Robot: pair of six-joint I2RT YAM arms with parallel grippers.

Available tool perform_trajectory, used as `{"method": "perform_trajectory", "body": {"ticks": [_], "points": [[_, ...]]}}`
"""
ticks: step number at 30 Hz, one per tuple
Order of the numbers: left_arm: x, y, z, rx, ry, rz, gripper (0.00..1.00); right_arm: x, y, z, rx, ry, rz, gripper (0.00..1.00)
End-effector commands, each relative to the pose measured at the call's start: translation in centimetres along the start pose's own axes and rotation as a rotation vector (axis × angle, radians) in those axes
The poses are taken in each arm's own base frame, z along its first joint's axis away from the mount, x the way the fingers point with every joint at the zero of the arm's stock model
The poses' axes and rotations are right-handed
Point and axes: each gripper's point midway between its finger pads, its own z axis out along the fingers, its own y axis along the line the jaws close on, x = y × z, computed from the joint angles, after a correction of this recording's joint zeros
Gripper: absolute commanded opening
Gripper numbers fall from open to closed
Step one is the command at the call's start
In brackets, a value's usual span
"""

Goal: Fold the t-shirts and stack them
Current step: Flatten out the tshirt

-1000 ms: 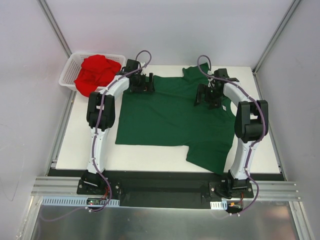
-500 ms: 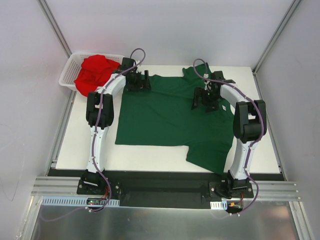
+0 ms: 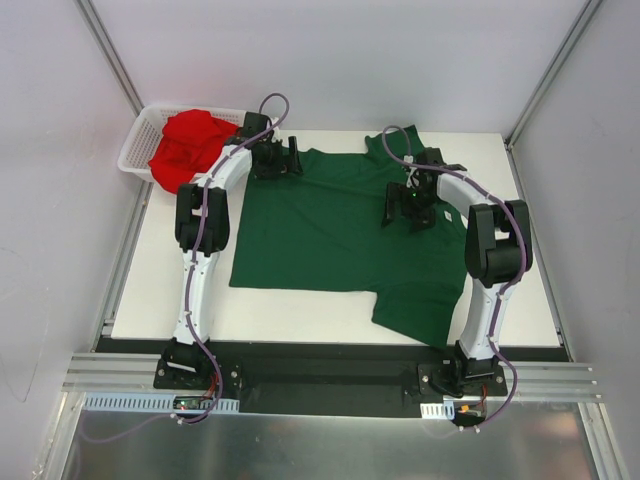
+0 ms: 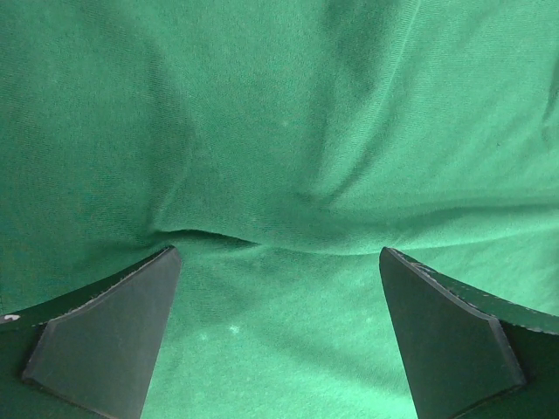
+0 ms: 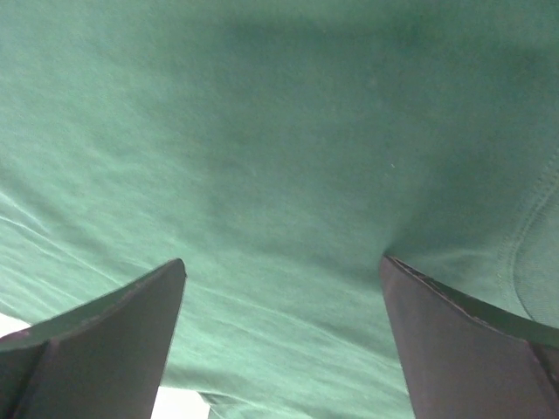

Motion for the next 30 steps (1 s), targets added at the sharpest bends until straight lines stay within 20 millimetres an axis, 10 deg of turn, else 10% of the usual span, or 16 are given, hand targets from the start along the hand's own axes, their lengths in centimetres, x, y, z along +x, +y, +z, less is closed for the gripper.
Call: {"method": "perform_trajectory", "body": {"ticks": [1,14,20,30], "points": [[-0.3,-0.1,-0.9,0.021,0.002,-0.014,0.99,-0.6,0.4,-1.9,0.013,-0.041,-0.019,0.96],[-0.9,-1.0,-3.2,0.021,-0.026,0.048,0.99,-3.2,0.8,-2.6,0.028,-0.109,-0.025,0.96],[-1.9,-2.9,-7.1,0.053,-0.119,0.084,0.99,-6.3,3.5,-5.5,-0.053,-0.227,-0.092,0.96],[-3.0,-5.6,-13.6,0.079,-0.265,0.148,0.99,-12.8,5.0,-2.9,-0.125,-0.278,-0.145,0.96]]}}
